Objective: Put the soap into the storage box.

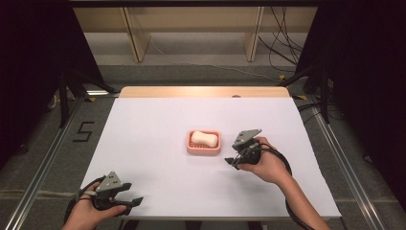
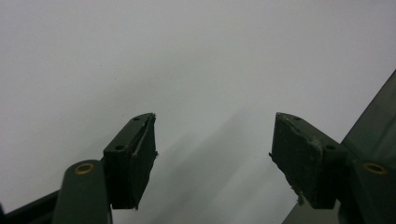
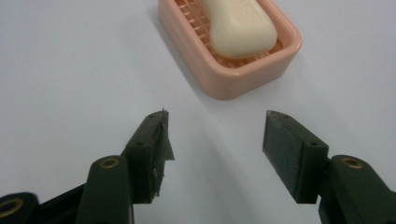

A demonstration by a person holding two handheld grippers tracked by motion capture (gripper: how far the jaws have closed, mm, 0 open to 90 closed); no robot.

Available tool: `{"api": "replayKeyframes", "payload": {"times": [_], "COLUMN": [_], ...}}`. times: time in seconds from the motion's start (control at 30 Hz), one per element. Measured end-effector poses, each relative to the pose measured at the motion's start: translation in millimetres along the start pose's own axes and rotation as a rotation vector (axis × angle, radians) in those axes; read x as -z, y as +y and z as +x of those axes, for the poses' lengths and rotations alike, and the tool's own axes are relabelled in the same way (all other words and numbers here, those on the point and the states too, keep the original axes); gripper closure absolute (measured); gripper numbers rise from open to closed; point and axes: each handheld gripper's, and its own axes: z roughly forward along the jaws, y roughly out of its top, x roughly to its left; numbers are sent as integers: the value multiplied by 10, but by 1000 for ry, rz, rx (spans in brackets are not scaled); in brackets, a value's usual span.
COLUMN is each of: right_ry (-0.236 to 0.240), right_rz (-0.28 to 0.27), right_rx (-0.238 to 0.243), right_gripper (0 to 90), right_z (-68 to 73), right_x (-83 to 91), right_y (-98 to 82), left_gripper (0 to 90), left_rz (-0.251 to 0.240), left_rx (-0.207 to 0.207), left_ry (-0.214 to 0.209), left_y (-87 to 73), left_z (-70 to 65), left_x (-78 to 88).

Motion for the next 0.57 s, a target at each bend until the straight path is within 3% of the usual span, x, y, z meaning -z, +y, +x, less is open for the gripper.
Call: {"api": "replayKeyframes", "payload": {"times": [0.13, 0.2, 0.23, 0.27, 0.37, 0.4, 0.43, 0.47, 0.53, 0.57], "right_ry": [-20, -30, -31, -37, -31, -36, -35, -25, -42, -30], "right_rz": [-34, -46, -51, -58, -42, -62, -62, -70, -91, -73], "right_rx": [-37, -51, -75, -65, -122, -115, -137, -120, -136, -144], "right_gripper": [430, 437, 445, 454, 476, 478, 480, 485, 491, 492], "right_z": [57, 69, 79, 72, 100, 104, 125, 116, 141, 144], "right_x": [60, 70, 72, 67, 77, 57, 67, 76, 79, 102], "right_y": [-154, -229, -285, -327, -418, -434, -440, -442, -446, -439], "left_gripper": [303, 304, 303, 304, 303, 303, 303, 303, 303, 303], "left_rz": [10, -6, 9, 10, 1, -1, -7, -9, 6, -12], "left_rx": [-5, 12, -6, -9, -5, -6, 3, 3, -10, 9], "left_ry": [-6, -7, -6, -8, -4, -5, 6, 9, -14, -15], "left_y": [-5, -7, -4, -3, 0, 1, -2, -3, 0, -1], "left_z": [9, -4, 10, 10, 3, 6, 3, 4, 20, 4], "left_x": [1, -12, 0, 2, 5, 6, -3, -5, 12, 0]}}
